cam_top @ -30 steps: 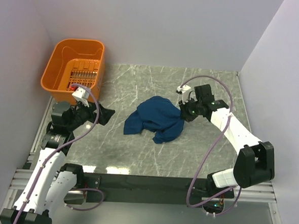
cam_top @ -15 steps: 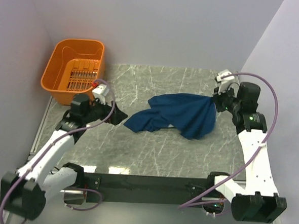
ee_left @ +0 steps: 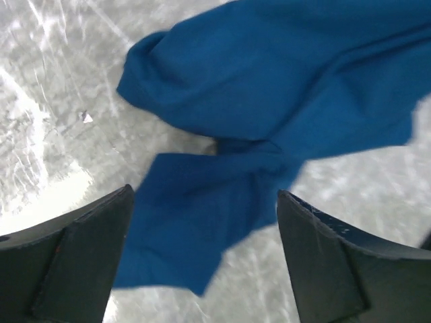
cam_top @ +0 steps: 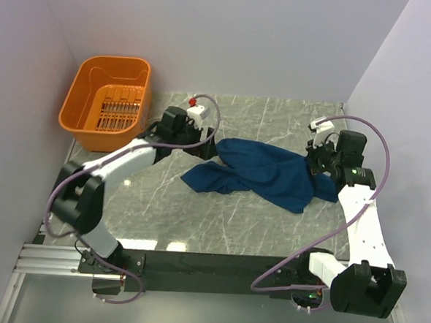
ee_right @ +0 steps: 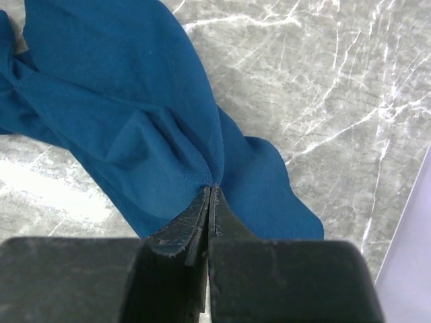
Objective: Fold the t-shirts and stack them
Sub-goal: Flatten the tshirt out
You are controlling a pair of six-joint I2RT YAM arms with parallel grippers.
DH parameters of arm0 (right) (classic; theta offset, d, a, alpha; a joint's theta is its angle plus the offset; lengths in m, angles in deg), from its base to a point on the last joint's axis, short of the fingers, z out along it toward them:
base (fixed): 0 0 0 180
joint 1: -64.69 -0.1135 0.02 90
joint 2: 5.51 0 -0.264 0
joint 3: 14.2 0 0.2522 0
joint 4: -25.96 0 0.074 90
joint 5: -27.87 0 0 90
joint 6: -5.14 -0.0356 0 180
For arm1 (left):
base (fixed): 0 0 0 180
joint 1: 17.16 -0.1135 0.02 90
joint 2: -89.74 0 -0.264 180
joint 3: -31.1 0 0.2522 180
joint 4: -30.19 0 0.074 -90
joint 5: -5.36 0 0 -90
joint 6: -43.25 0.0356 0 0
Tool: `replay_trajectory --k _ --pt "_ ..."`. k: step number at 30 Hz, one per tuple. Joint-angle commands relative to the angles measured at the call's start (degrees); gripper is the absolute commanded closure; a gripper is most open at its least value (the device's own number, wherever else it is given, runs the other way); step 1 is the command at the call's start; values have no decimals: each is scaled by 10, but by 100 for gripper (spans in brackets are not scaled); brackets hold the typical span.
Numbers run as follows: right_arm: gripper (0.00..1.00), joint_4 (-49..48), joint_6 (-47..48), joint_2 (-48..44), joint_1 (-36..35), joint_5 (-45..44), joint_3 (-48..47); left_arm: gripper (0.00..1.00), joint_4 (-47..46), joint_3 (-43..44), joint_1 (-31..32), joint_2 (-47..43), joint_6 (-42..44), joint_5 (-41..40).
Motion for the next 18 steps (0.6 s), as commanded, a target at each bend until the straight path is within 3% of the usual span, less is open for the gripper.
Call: replay_trajectory --k 1,3,12,14,17,18 --pt "100 -27 8 -23 8 8 9 10 27 69 -2 75 32 -15" --pt "100 -25 11 -29 11 12 17 14 53 93 -2 126 34 -6" --pt "100 -29 11 -29 23 41 42 13 67 125 28 213 73 16" --pt "100 -28 9 -23 24 46 43 19 83 149 33 236 75 12" --pt "100 -20 10 -20 24 58 39 48 112 191 39 277 72 -8" --pt "100 -15 11 -21 24 61 36 76 116 198 40 282 69 -12"
